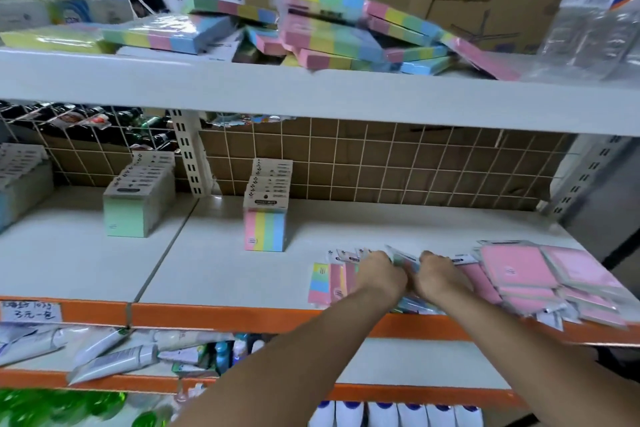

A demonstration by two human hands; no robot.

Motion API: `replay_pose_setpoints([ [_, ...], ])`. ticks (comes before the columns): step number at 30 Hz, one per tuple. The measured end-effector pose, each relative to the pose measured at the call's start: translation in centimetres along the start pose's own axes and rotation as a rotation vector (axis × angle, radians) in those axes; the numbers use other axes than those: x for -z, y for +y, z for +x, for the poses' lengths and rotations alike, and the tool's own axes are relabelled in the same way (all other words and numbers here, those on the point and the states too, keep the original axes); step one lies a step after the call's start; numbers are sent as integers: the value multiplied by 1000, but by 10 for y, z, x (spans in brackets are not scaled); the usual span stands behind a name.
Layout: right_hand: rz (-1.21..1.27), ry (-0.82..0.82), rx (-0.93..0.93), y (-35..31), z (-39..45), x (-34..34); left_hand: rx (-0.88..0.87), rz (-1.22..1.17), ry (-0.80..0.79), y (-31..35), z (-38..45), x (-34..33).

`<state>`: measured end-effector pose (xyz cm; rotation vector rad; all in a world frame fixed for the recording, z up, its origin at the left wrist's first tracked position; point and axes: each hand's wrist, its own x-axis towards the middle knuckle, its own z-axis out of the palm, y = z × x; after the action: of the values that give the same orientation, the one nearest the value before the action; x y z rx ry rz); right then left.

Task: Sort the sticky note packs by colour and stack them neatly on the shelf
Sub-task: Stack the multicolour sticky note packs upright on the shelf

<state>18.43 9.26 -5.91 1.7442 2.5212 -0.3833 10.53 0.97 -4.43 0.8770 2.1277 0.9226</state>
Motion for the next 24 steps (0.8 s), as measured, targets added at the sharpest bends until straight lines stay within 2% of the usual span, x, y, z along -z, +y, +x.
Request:
replay_pose_setpoints([
  [3, 103, -108, -68, 8, 3, -5, 64, -6, -52, -1, 1, -6],
  [6, 214, -141, -123, 10, 8, -9, 102, -62, -74, 0, 2, -8],
  [8, 263, -119, -156, 8, 10, -10, 124, -113, -79, 0, 3, -9],
  [11, 339, -3, -184, -3, 11, -9, 146, -222, -47, -3, 3, -6],
  [15, 489, 116, -59, -30, 11, -12, 111, -374, 70, -12, 7, 7],
  [18, 614, 180, 22, -54, 10, -14, 41, -383, 184, -26, 11, 25],
  [22, 748, 128, 111, -86, 6, -20, -16, -358, 293, -54, 18, 56],
  [24, 738, 92, 163, -106, 5, -27, -3, -282, 350, -75, 26, 75],
])
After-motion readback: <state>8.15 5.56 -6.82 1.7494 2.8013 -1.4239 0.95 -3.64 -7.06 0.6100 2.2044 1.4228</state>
